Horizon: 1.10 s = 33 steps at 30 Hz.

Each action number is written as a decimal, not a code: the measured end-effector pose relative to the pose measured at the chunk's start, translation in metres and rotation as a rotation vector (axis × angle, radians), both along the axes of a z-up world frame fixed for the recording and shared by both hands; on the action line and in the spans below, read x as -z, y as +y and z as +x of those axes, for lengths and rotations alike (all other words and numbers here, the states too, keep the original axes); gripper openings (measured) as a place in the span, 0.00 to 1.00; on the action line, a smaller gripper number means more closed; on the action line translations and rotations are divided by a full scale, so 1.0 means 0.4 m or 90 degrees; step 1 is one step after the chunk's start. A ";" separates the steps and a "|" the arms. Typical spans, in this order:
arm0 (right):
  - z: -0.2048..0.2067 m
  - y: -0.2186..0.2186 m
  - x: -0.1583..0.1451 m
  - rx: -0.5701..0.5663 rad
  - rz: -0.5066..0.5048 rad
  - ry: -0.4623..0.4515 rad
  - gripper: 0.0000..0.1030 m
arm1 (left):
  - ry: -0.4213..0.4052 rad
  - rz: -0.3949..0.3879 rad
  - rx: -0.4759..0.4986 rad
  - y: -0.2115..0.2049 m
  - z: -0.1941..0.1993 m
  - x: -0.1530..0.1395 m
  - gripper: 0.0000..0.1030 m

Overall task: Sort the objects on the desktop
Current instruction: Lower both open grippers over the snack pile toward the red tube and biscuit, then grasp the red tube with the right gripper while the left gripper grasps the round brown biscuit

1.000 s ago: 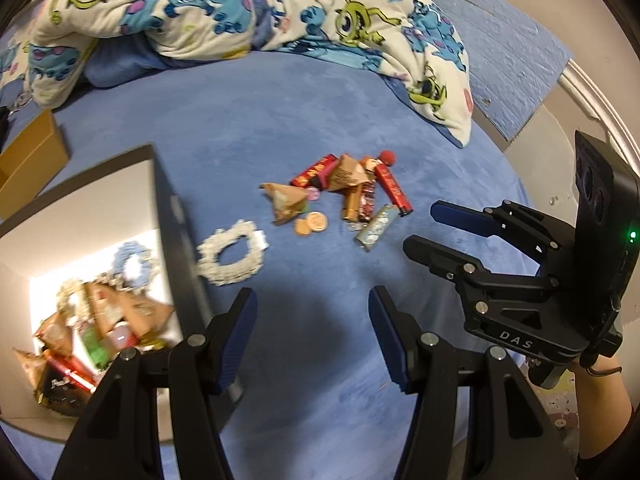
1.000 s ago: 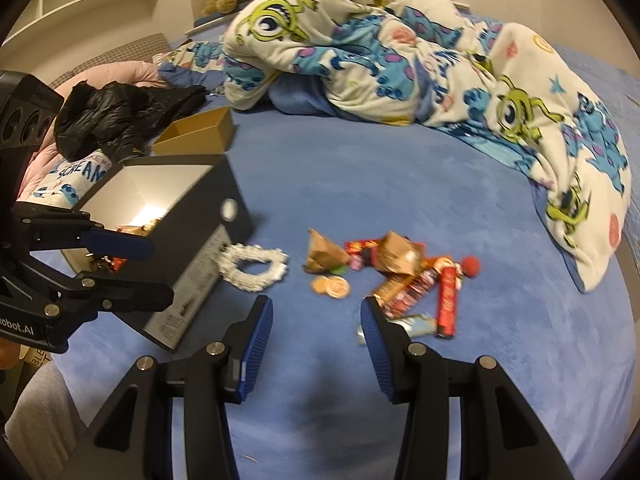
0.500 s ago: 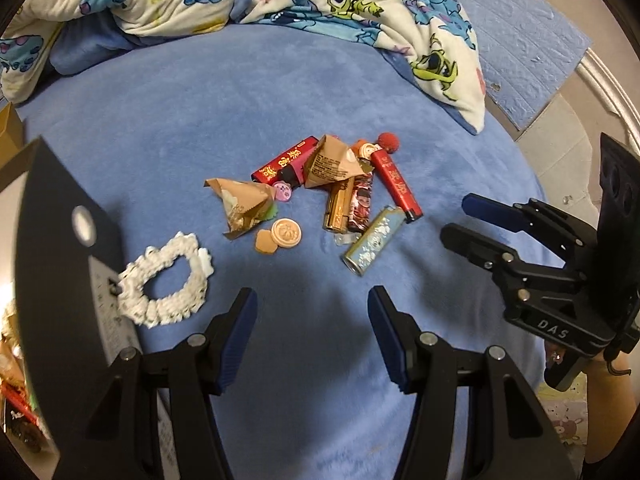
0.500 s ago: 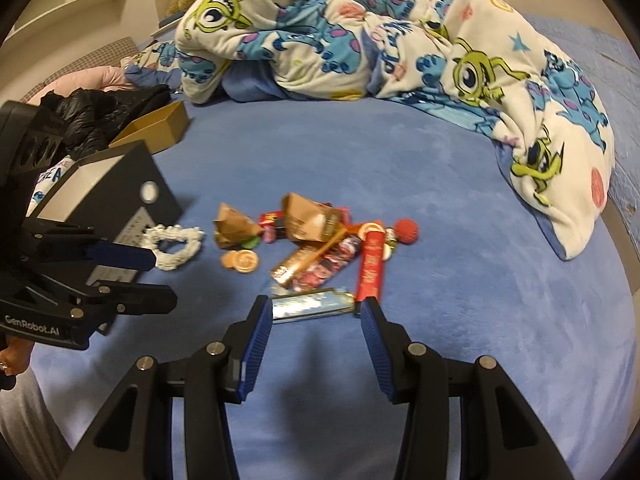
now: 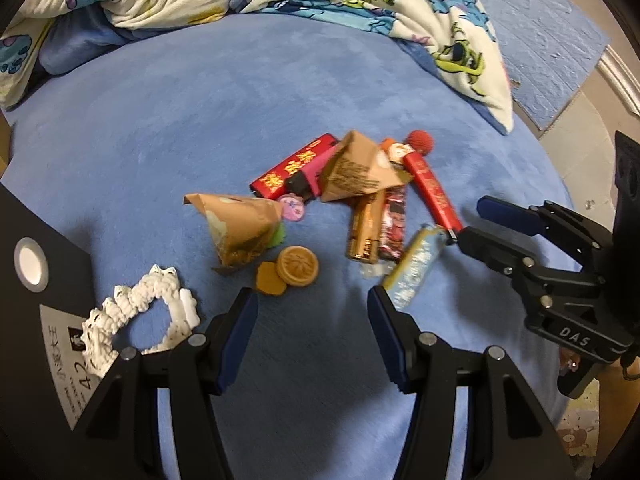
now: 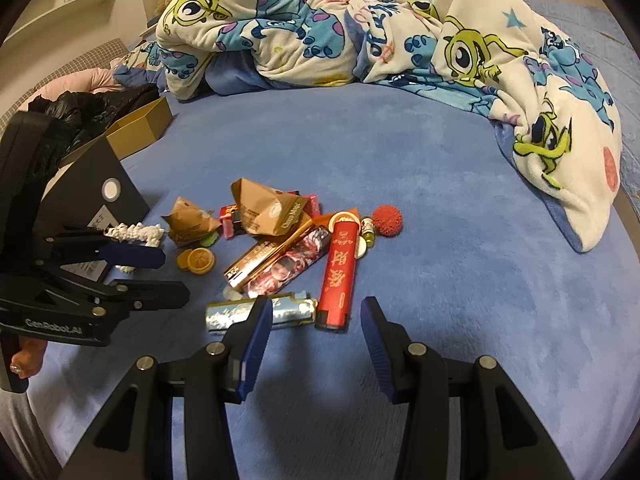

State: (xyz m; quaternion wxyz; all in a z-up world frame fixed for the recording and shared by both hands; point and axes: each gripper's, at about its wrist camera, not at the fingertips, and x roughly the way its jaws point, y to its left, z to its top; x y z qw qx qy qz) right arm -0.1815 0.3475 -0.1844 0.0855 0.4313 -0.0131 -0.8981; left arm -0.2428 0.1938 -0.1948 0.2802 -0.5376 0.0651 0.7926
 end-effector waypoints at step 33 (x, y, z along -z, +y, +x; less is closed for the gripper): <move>-0.065 0.018 0.064 -0.012 -0.030 -0.007 0.35 | 0.046 -0.029 0.065 0.048 -0.040 0.030 0.24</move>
